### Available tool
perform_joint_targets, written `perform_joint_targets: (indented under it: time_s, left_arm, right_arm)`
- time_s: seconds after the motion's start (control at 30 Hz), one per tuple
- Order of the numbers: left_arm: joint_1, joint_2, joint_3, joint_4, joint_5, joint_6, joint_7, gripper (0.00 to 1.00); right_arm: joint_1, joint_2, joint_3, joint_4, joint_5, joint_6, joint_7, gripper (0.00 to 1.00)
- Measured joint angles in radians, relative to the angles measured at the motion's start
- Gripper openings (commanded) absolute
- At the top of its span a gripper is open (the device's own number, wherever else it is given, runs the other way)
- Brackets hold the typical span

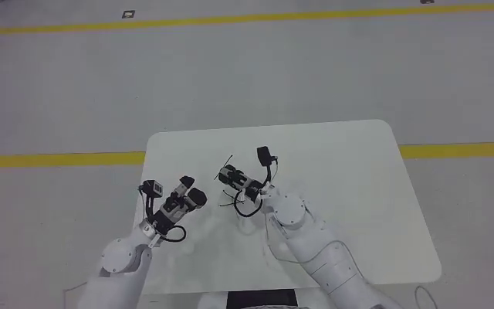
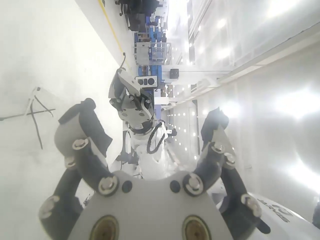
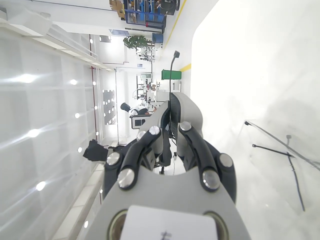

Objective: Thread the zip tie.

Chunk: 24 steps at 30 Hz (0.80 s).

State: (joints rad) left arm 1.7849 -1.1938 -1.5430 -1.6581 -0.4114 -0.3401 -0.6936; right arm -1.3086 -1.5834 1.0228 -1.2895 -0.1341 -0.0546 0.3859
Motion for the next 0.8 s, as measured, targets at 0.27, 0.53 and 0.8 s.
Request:
perform_joint_targets:
  time_s: [0.27, 0.53, 0.8]
  left_arm:
    - [-0.049, -0.023, 0.006, 0.029, 0.060, 0.000, -0.024, 1.00]
    - [-0.050, -0.023, 0.006, 0.030, 0.062, 0.000, -0.027, 1.00]
    - [-0.068, -0.022, 0.019, 0.048, 0.091, 0.000, 0.016, 1.00]
  right_arm:
    - [0.006, 0.002, -0.011, 0.019, 0.051, 0.006, 0.029, 0.00]
    - [0.008, 0.002, -0.012, 0.020, 0.048, 0.007, 0.030, 0.00]
    - [-0.008, 0.005, -0.024, 0.008, 0.047, 0.013, 0.010, 0.00]
